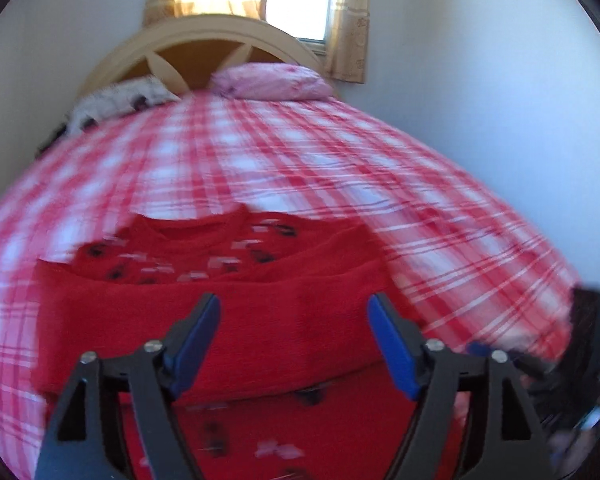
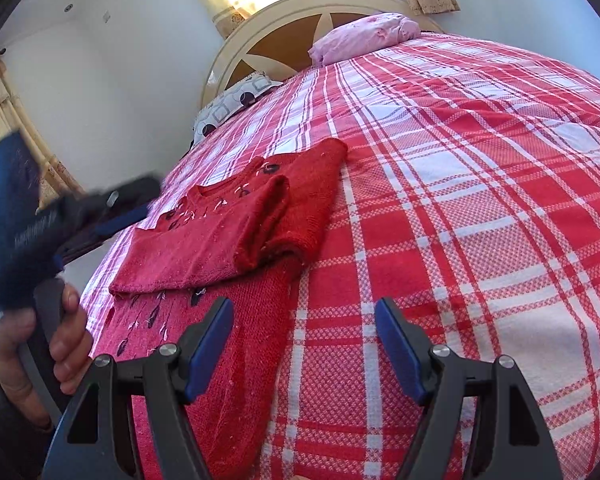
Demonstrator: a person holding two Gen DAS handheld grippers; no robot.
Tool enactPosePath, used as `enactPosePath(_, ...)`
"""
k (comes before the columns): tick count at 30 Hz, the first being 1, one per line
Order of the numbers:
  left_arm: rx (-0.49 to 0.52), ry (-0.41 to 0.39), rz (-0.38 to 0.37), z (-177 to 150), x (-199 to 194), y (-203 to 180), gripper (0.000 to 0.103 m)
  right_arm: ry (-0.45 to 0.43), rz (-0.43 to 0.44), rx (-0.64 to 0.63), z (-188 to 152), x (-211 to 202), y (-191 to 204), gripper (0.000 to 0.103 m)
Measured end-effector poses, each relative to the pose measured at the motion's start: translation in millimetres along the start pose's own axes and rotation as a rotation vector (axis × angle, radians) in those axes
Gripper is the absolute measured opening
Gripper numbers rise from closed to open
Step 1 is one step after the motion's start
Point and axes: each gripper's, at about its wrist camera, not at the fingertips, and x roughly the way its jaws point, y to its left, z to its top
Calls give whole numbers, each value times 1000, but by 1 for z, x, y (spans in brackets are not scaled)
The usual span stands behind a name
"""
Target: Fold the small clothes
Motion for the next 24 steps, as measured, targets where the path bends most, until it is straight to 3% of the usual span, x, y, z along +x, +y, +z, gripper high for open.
enactPosePath(5,80,-51,250,-38,-24,59,91,-35,40,-31,-1,-8,6,74)
enactPosePath(10,-46,-23,478,-67,-35,136,97,-40,79,-30,-2,-9,5,74)
enactPosePath(12,-128,28,484,-73,-30,166,97,-40,79,-6,-1,-8,1,74)
enactPosePath(17,-232,120,415,-86,-16,198,97,-87,57,47,-2,-16,-8,74)
enactPosePath(21,-242,187,409,-95,-4,201,99,-127,21,67,-3,-24,-11,74)
enactPosePath(24,-215,165,423,-88,-2,202,99,-112,7,48,1,-25,-6,74)
